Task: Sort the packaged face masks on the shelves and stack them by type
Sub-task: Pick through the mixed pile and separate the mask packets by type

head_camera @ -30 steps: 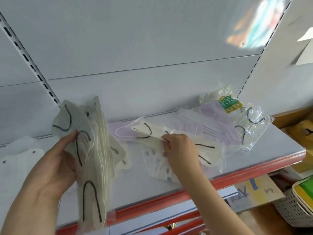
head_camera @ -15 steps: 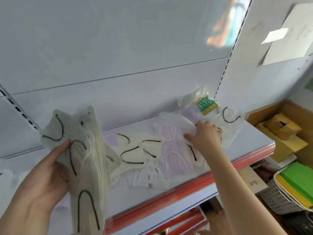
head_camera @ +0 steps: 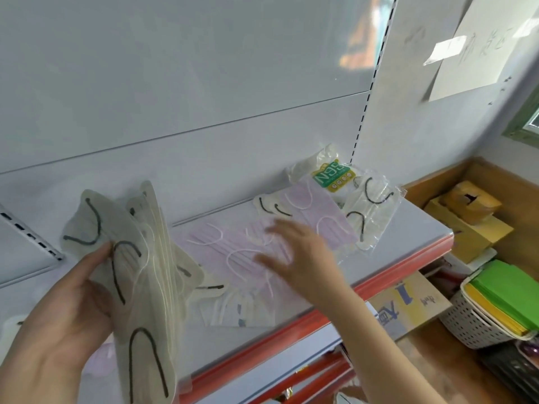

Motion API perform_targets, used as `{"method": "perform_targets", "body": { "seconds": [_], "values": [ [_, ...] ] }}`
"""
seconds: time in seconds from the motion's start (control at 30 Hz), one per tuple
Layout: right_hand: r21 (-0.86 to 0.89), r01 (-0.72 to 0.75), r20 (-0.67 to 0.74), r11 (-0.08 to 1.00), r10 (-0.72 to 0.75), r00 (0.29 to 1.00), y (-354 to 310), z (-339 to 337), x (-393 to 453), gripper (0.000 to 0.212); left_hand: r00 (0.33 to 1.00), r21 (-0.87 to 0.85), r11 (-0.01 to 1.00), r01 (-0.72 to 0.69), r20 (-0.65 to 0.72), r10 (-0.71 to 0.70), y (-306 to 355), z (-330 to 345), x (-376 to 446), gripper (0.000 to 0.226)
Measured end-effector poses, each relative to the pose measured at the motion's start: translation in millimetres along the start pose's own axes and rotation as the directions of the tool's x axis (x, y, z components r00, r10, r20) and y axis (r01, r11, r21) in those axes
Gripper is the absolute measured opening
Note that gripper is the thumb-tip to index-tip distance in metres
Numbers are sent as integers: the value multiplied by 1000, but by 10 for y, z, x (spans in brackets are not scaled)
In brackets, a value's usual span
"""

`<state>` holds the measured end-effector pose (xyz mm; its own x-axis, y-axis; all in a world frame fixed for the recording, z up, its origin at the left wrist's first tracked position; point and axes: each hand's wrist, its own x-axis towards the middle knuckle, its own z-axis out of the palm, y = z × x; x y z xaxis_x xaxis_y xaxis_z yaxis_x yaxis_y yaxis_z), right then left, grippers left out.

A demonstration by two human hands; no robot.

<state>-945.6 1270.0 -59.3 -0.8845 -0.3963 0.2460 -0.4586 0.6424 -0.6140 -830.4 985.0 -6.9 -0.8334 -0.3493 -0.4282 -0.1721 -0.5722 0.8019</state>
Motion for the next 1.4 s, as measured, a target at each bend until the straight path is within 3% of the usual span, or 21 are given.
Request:
{"method": "perform_targets", "body": {
  "seconds": [0.03,0.07,0.1,0.17,0.23,0.3,0.33,0.4,0.53,0.6,0.67,0.73,0.87,0.93,1.0,1.03,1.07,1.13,1.2,1.33,1.4],
  "values": [
    [-78,-135,-156,988,122,980,159,-112,34,74,1000,-9,1000,-9,-12,9,-8,7,0,43],
    [-198,-327,-200,924,289,936,309,-269,69,80,1000,-20,1000,-18,-23,17,-18,20,-3,45],
    [-304,-478,-170,824,447,878,437,-395,84,87,999,-27,999,-22,-25,22,-34,41,-8,45],
    [-424,-548,-73,721,576,814,598,-463,91,88,1000,-25,1000,-9,-25,8,-69,112,-22,45],
    [-394,-457,-37,798,483,875,558,-333,45,67,1000,-31,999,6,-24,-7,-97,188,-22,49],
    [-249,-344,-160,906,311,937,435,-164,-27,35,1000,-18,1000,5,-28,-6,-122,248,-23,48],
    [-167,-308,-229,937,267,936,347,-94,-53,23,1000,-13,1000,0,-26,0,-129,266,-24,45],
    [-35,-260,-282,965,240,929,122,-3,-85,18,1000,-4,1000,-14,-20,14,-130,284,-12,39],
    [124,-108,-90,986,119,989,-365,208,-81,28,999,0,1000,-23,-23,23,-121,288,24,37],
    [85,28,4,996,-29,1000,-518,319,-58,29,999,14,999,-39,-11,39,-108,259,33,39],
    [26,202,142,979,-204,969,-612,472,-50,25,998,13,998,-63,-11,63,-55,216,21,55],
    [51,269,227,962,-273,935,-672,598,-42,18,997,13,997,-73,-32,73,11,157,9,78],
    [248,43,224,968,-101,969,-815,603,21,25,994,-53,995,-82,-78,78,113,26,13,92],
    [277,49,258,960,-124,958,-835,553,26,42,990,-49,992,-117,-80,113,133,72,-15,97],
    [184,111,183,977,-145,972,-720,477,27,57,991,-22,991,-131,-37,131,123,105,-30,97],
    [84,74,104,994,-82,991,-590,413,35,63,992,-12,992,-125,-29,124,109,122,-51,97],
    [-48,-27,30,998,29,999,-410,328,49,70,993,-14,993,-119,-18,118,100,123,-63,97],
    [-295,-308,-32,905,312,949,-7,88,44,93,993,7,993,-117,-22,117,64,127,-65,96],
    [-349,-422,2,837,451,892,324,-168,11,108,994,11,994,-107,-13,107,30,159,-62,79],
    [-406,-430,21,807,479,878,656,-568,3,102,997,26,997,-72,6,72,-8,212,-39,67],
    [-447,-469,9,762,528,849,730,-674,14,98,998,43,997,-57,-9,58,-6,232,-23,49]
  ]
}}
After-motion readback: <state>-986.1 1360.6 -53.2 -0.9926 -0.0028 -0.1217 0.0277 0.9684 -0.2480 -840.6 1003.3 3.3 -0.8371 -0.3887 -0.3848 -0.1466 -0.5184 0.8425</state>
